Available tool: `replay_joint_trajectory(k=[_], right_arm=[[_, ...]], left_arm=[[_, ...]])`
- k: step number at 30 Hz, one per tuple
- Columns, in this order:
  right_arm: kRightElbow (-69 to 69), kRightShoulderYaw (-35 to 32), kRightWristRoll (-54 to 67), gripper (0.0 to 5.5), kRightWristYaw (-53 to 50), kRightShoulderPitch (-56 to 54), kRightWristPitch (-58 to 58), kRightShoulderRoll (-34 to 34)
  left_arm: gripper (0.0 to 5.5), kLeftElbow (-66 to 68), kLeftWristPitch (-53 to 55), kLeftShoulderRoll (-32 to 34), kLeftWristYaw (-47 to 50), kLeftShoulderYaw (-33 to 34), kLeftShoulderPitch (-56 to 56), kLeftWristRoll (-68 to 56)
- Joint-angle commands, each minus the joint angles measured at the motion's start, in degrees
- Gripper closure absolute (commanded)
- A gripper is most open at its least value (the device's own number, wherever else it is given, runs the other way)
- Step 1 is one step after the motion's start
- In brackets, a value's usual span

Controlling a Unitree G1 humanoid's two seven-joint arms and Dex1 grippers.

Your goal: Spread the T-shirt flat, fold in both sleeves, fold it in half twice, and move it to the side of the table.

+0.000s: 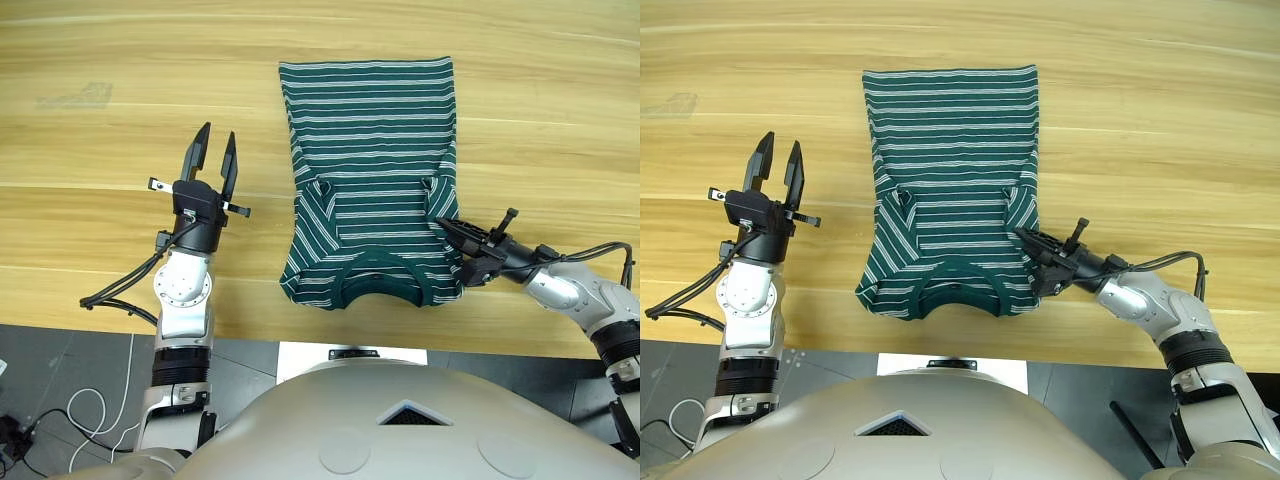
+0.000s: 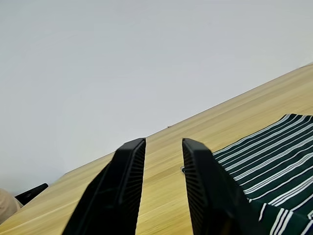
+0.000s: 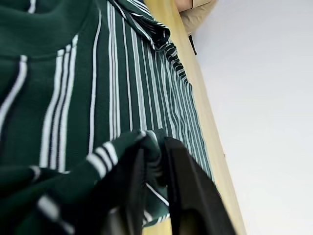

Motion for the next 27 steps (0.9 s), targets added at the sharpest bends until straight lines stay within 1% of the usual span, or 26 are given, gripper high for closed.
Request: replay_joint_trajectory(k=[1, 3, 4, 8, 10, 13, 14, 16, 20, 21, 25, 27], right_arm=[[2.91, 1.59, -2.53, 4.16, 4.58, -0.14, 0.64, -2.8], [3.43, 1.59, -1.51, 3.88, 5.88, -0.51, 0.96, -3.26], [3.67, 1.61, -1.09, 3.83, 6.42, -0.77, 0.96, -3.51], [4.71, 1.59, 0.45, 3.83, 8.53, -2.49, 1.04, -3.6], [4.09, 0.8, 5.88, 3.83, 10.56, -3.53, 0.92, -2.58], [-7.27, -1.04, 33.99, 3.83, 18.56, -1.89, 7.52, 0.28], [-10.07, -1.88, 40.72, 3.83, 20.52, -1.53, 9.75, 0.72], [-12.8, -4.41, 49.98, 3.83, 22.96, -1.44, 14.06, 1.75], [-17.13, -13.43, 69.69, 3.83, 24.03, -1.98, 26.44, 5.27], [-16.67, -15.05, 71.31, 3.83, 23.64, -2.44, 28.7, 6.18], [-5.47, -14.84, 53.43, 3.83, 18.36, -5.48, 26.87, 9.04], [-1.01, -15.31, 47.73, 3.83, 14.74, -7.4, 27.57, 11.42]], left_arm=[[4.1, 0.66, 0.07, 0.06, -0.57, -0.46, -1.09, 0.86], [4.1, 0.95, 0.01, 0.06, -0.59, -0.48, -1.16, 0.95], [4.1, 1.07, -0.01, 0.06, -0.62, -0.51, -1.2, 0.94], [4.1, 3.05, 0.01, 0.14, -0.99, -1.0, -1.92, 1.21], [4.1, 4.15, -0.27, 0.4, -1.8, -1.7, -1.78, 1.17], [4.1, 7.01, -1.47, 1.36, -4.36, -4.83, -1.67, 3.7], [4.1, 7.99, -1.84, 1.77, -5.01, -5.82, -1.58, 4.85], [4.1, 9.6, -2.49, 2.77, -5.18, -7.23, -1.54, 7.68], [4.1, 11.83, -3.29, 5.2, -7.11, -10.06, -1.93, 11.63], [4.1, 12.3, -3.37, 5.82, -7.79, -10.72, -1.95, 12.13], [4.1, 13.86, -4.36, 8.16, -10.33, -14.57, -3.14, 15.98], [4.1, 14.89, -4.16, 7.98, -11.26, -16.85, -5.44, 17.59]])
